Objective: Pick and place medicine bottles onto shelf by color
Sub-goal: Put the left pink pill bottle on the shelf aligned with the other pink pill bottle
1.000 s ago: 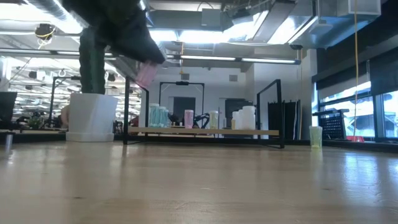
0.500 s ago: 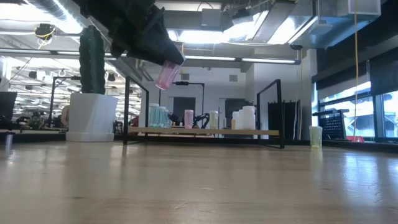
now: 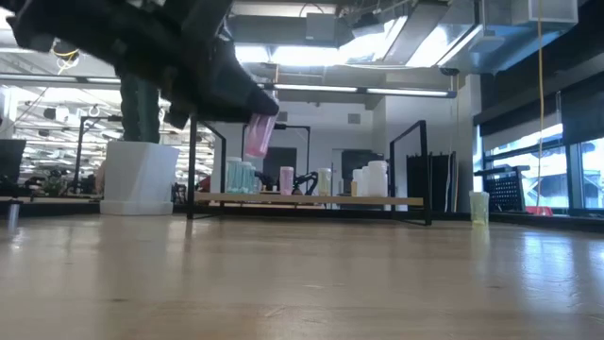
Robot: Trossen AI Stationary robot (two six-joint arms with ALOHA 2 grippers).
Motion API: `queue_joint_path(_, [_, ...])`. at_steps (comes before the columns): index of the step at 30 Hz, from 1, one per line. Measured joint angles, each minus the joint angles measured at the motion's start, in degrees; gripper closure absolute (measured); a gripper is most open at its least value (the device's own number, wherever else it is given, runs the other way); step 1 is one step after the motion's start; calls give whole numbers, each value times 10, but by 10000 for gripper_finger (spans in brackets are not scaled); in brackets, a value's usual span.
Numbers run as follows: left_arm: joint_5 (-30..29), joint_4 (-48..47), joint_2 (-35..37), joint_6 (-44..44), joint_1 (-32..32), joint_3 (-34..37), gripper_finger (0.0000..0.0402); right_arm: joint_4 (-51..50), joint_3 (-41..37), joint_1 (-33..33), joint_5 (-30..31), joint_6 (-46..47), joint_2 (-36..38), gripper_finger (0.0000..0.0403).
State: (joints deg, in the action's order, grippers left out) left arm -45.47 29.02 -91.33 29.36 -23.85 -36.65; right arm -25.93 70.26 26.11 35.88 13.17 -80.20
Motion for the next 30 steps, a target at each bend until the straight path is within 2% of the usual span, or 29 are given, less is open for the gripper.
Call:
queue_joint_path(8, [24,31,0,-1,28,48,317,0,0,0,0,1,0,194])
queue_joint_path(17, [28,111,0,-36,50,103,317,0,0,0,0,0,0,194])
queue_joint_path(30, [28,115,0,-10,57,158,304,0,0,0,0,1,0,194])
